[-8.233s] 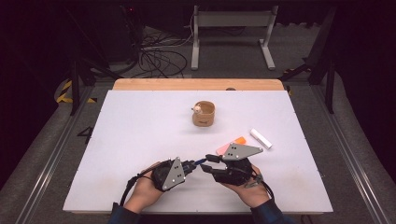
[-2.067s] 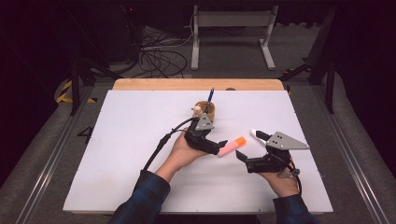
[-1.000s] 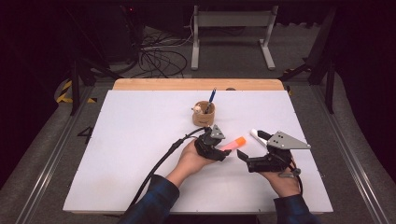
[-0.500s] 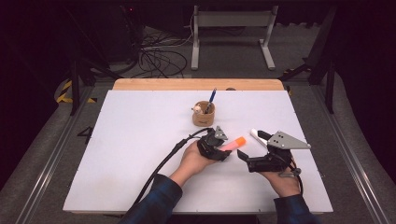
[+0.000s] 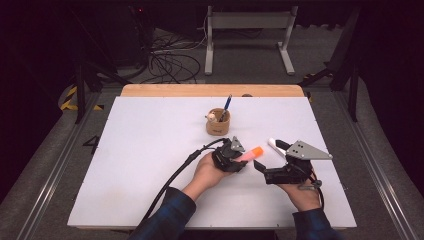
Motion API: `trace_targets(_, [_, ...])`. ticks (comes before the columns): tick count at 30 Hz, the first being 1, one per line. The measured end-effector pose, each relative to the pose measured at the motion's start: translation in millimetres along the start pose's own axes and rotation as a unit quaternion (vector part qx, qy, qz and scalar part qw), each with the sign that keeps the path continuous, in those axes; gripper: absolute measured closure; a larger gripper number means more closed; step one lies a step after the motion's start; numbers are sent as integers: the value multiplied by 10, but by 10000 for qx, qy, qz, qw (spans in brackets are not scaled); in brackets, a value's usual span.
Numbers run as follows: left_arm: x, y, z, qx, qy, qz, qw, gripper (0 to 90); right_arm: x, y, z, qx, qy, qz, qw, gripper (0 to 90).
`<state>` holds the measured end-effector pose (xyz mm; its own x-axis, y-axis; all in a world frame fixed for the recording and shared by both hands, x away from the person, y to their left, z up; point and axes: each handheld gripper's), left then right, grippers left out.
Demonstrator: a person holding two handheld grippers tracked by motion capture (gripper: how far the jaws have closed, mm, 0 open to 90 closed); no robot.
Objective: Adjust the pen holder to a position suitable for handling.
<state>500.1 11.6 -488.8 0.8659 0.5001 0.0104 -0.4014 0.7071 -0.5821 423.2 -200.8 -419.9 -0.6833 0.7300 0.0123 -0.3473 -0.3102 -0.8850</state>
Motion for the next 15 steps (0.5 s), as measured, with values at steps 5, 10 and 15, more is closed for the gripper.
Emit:
trace_targets(5, [-16, 12, 1, -35, -67, -44, 10000, 651, 5, 3, -15, 18, 21, -45, 10000, 2])
trace_targets(10, [-37, 50, 84, -318, -142, -96, 9993, 651, -15, 17, -35, 67, 21, -208, 9998, 0])
trace_targets(15, [-61, 114, 274, -639, -238, -150, 9976, 651, -17, 33, -64, 175, 70, -260, 9995, 1])
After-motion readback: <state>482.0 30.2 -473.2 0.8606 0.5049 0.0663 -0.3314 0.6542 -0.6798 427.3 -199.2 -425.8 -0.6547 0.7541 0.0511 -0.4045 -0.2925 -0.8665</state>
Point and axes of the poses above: each handheld gripper's, and its own axes: z roughly backward along the jaws, y roughly out of its underside, x roughly to its left, and after that the axes turned 8 degrees about x, right-handed
